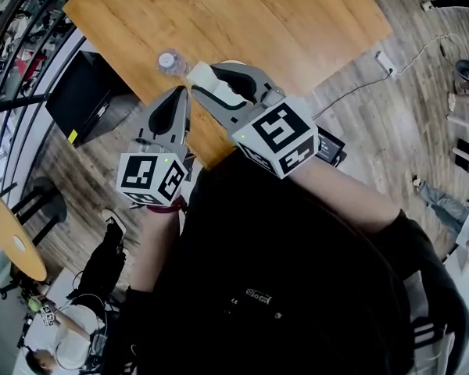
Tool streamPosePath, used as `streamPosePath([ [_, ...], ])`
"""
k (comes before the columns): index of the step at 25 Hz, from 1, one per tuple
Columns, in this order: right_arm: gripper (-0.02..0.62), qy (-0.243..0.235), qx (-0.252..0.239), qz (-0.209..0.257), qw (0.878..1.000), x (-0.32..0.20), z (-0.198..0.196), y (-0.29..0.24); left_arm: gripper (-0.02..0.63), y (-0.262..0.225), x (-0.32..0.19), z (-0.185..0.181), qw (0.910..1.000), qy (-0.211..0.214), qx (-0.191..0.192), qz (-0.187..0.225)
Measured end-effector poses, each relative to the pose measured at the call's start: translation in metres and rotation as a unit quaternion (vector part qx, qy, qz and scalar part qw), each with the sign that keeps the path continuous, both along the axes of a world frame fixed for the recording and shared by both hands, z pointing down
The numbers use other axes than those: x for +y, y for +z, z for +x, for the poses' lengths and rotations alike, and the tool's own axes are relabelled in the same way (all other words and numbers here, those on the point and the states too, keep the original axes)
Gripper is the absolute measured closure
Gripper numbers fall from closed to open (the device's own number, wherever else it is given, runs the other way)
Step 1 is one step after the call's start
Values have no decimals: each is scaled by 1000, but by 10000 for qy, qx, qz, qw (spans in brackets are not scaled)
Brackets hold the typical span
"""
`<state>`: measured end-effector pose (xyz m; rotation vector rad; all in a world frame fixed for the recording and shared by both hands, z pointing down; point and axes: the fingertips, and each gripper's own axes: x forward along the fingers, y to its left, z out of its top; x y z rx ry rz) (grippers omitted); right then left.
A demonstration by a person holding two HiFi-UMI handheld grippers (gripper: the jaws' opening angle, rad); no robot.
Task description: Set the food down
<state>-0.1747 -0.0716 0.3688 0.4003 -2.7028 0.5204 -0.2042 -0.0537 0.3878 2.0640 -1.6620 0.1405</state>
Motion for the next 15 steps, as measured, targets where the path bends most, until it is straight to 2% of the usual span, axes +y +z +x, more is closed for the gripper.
streamPosePath([
  [15, 428, -19, 209, -236, 9995, -4, -1, 30, 600, 23, -3, 2, 9996, -69, 172, -206],
])
